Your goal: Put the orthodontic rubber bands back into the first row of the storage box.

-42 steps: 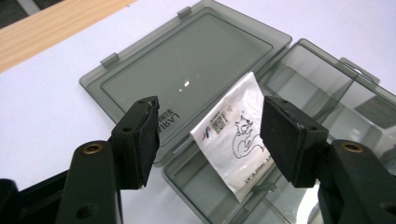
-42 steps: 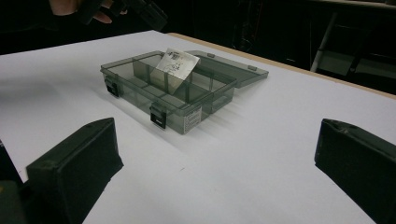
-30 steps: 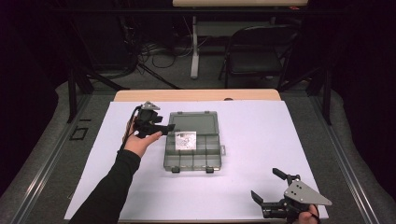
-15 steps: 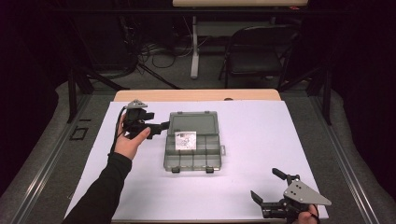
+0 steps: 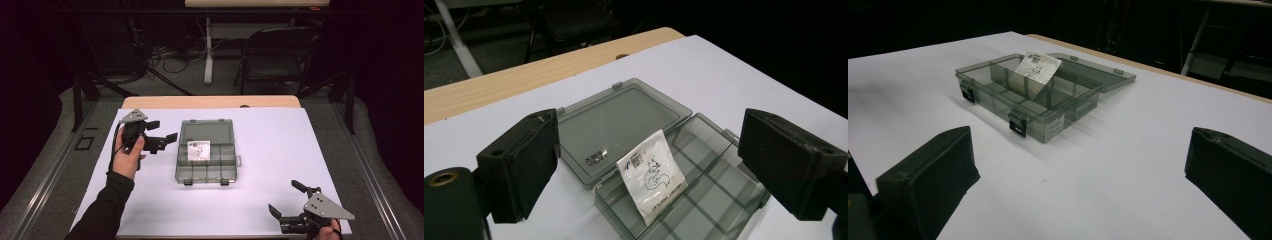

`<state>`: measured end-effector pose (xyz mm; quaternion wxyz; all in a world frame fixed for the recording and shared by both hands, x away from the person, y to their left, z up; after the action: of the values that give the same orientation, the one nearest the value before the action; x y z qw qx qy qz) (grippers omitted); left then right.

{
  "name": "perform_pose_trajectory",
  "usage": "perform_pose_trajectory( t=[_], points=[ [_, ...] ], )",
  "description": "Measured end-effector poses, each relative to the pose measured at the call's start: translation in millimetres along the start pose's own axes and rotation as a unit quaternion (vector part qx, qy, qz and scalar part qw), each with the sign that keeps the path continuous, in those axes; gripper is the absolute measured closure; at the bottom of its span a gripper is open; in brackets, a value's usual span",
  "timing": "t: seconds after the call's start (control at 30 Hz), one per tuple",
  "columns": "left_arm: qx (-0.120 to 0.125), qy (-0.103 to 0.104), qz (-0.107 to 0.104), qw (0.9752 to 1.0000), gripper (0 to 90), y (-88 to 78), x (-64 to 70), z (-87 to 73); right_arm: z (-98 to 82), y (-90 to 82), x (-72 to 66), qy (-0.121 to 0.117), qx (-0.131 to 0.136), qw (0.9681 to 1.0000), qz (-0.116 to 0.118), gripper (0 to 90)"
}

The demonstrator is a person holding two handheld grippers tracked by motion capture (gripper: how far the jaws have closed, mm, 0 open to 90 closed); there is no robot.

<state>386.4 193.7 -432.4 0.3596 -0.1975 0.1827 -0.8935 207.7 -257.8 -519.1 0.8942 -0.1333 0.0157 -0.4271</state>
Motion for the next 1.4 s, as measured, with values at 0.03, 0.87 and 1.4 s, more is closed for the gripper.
perform_pose_trajectory(
  t=[0.03,0.87,1.4],
  points=[
    [0.003,0.001,0.002,1.0,10.2,-1.4,0.5,-0.7,-0.1,0.7,-0.3,0.0,0.005,1.0,-0.002,0.0],
    [0.025,0.025,0.003,0.9994,0.6,-32.8,19.9,-41.5,-0.6,0.4,1.0,0.0,-0.006,1.0,0.004,0.0],
    [0.037,0.019,0.011,0.9991,0.6,-53.6,30.9,-83.8,0.4,-0.6,-0.4,-0.004,-0.009,0.9999,0.004,0.0]
  ],
)
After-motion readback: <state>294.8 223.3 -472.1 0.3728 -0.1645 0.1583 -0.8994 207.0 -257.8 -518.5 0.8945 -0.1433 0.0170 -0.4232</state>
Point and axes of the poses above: each handheld gripper's, and its own axes: y roughly forward along the jaws, z roughly out of its top, x roughly to its right, the point moved 1 cm from there along y, roughly forward along the jaws, and after that the axes turned 3 degrees about -y, right-handed, at the moved point
